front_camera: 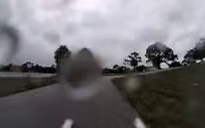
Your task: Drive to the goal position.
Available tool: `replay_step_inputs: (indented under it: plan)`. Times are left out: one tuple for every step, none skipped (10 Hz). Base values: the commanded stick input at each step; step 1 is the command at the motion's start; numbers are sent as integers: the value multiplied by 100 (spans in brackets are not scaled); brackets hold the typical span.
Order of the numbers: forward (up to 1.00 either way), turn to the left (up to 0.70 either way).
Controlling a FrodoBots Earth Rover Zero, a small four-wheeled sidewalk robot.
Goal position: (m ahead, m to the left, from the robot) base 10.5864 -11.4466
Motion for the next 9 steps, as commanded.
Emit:
replay_step_inputs:
  plan:
    - [100, 0]
    - [100, 0]
    - [100, 0]
    - [100, 0]
    - [100, 0]
    - [100, 0]
    - [100, 25]
    - [100, 40]
    - [100, 40]
